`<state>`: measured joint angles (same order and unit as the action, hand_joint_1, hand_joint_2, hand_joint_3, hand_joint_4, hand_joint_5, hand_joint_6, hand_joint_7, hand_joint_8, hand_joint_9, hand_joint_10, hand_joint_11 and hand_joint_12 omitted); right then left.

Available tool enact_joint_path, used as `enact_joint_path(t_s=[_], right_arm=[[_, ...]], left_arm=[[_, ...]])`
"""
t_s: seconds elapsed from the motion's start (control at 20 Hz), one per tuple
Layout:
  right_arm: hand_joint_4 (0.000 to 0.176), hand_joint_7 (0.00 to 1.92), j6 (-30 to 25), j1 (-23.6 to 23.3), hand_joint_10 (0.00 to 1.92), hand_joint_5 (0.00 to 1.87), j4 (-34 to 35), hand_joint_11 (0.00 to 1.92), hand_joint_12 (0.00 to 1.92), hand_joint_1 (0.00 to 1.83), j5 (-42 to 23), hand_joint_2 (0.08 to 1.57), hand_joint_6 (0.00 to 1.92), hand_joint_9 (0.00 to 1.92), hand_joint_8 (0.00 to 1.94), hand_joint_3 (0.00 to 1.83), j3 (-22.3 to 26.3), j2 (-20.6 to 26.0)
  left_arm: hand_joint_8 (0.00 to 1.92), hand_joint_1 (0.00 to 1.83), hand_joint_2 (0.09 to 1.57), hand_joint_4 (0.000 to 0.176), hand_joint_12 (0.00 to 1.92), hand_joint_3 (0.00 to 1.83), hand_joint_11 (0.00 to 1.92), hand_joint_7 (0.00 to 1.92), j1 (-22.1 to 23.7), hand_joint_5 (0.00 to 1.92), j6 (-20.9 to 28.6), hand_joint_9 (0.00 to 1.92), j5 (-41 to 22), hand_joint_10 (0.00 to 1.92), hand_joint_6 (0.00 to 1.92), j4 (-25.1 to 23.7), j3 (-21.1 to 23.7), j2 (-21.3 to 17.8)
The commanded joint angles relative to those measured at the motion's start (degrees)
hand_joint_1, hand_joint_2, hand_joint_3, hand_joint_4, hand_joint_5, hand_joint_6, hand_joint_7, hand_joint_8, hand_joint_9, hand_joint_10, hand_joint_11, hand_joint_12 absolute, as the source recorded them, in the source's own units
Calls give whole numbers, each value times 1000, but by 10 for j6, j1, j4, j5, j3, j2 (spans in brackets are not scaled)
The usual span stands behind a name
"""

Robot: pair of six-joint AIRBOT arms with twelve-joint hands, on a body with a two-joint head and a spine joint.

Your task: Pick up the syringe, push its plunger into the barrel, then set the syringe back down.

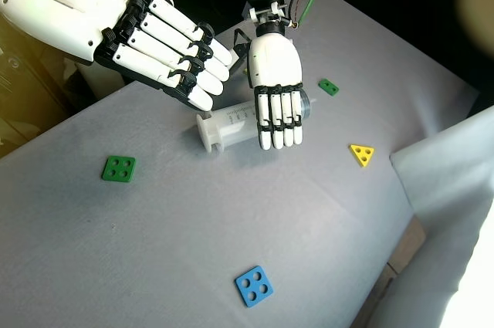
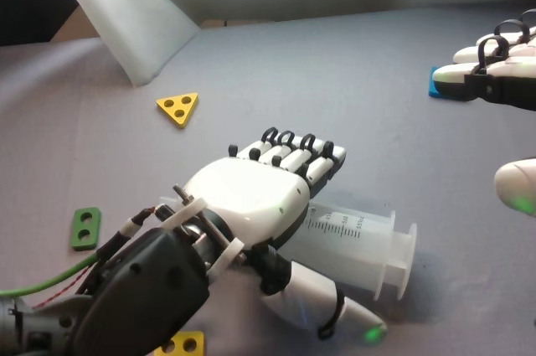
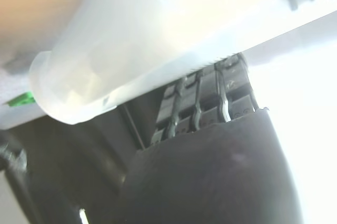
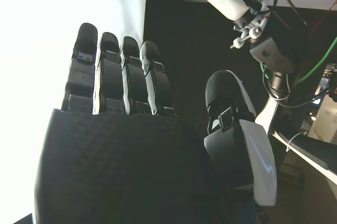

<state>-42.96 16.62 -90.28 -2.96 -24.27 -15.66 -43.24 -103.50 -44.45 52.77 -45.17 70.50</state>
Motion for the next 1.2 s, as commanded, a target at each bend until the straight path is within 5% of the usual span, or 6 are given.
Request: enact_joint_path(t_s=[0.0, 0.55, 0.65, 0.7, 0.85, 1.15], right_arm=[[0, 106, 1, -10, 4, 151, 2, 0, 389, 0, -14, 1340, 4, 83, 2, 0, 1, 1], [0, 137, 19, -17, 5, 216, 2, 0, 402, 0, -22, 1341, 10, 96, 7, 1, 1, 5], [0, 437, 19, -17, 82, 427, 2, 0, 916, 0, -22, 1361, 54, 349, 59, 5, 1, 5], [0, 647, 19, -18, 230, 588, 2, 36, 1279, 0, -22, 1394, 123, 560, 161, 8, 1, 5], [0, 673, 19, -18, 1710, 660, 2, 447, 1859, 0, -22, 1460, 1241, 603, 1573, 2, 1, 5], [0, 1081, 19, -19, 1921, 1073, 2, 1028, 1921, 90, -22, 1544, 1921, 1093, 1941, 7, 1, 5]], left_arm=[[0, 282, 529, 0, 0, 0, 0, 0, 13, 0, 7, 0, -41, 0, 0, -42, -4, 0], [0, 0, 883, 0, 0, 39, 0, 0, 122, 0, 317, 0, 121, 0, 0, -368, -76, -79], [84, 0, 1323, 0, 1020, 11, 0, 495, 133, 455, 448, 430, 127, 106, 62, -506, -92, -92], [910, 0, 1416, 0, 1379, 18, 118, 455, 137, 454, 584, 402, 112, 936, 775, -628, -110, -94], [1898, 0, 1565, 0, 1910, 64, 405, 431, 154, 487, 749, 432, 34, 1902, 1885, -827, -145, -94], [1921, 195, 1571, 0, 1921, 46, 714, 863, 206, 829, 898, 747, -124, 1921, 1921, -1029, -192, -100]])
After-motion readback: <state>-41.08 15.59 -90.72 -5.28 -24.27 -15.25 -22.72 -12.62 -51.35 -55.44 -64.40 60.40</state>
